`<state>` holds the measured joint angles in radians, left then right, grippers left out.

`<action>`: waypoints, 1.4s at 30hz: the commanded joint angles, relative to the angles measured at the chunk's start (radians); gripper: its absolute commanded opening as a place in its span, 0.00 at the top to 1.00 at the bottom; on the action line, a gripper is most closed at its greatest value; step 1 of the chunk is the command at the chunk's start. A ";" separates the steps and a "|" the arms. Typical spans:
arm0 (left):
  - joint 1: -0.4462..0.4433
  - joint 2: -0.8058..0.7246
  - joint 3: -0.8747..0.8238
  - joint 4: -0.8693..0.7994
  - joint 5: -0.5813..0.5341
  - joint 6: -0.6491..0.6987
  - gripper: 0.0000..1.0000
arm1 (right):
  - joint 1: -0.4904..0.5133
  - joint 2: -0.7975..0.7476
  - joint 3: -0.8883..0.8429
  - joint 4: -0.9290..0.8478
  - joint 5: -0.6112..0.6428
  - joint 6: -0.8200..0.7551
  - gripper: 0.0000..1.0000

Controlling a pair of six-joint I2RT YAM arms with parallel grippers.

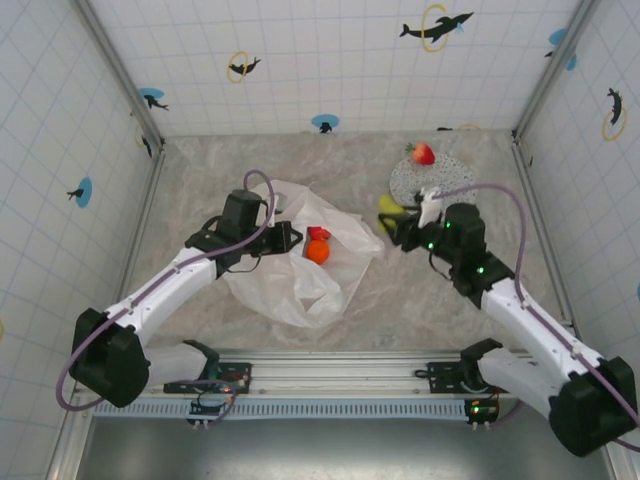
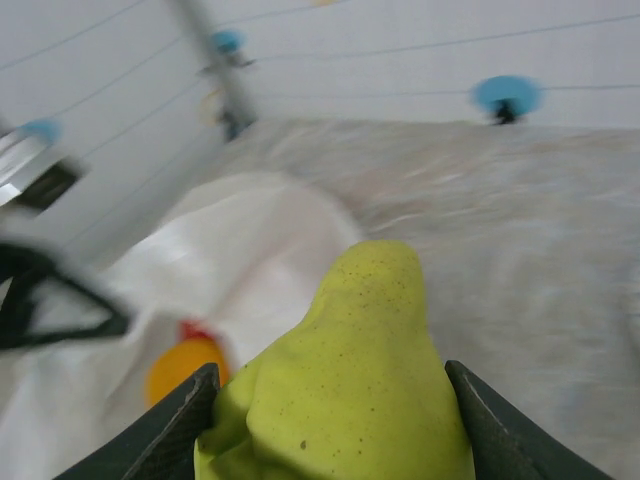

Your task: Place the fruits into the plastic bag

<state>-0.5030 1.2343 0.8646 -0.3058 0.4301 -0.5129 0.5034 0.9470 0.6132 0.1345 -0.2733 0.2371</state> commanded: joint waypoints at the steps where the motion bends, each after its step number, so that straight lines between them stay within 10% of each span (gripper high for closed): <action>1: 0.006 -0.031 0.023 -0.068 0.024 0.073 1.00 | 0.127 -0.036 -0.072 0.033 -0.023 -0.081 0.48; 9: 0.006 -0.048 0.049 -0.097 0.042 0.102 1.00 | 0.342 0.148 -0.112 0.150 0.081 -0.189 0.48; 42: 0.007 -0.021 0.078 -0.008 0.150 0.067 1.00 | 0.414 0.962 0.137 0.886 0.371 0.016 0.50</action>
<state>-0.5030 1.2060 0.9062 -0.3202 0.5728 -0.4702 0.9062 1.8839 0.7116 0.9115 0.0635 0.1970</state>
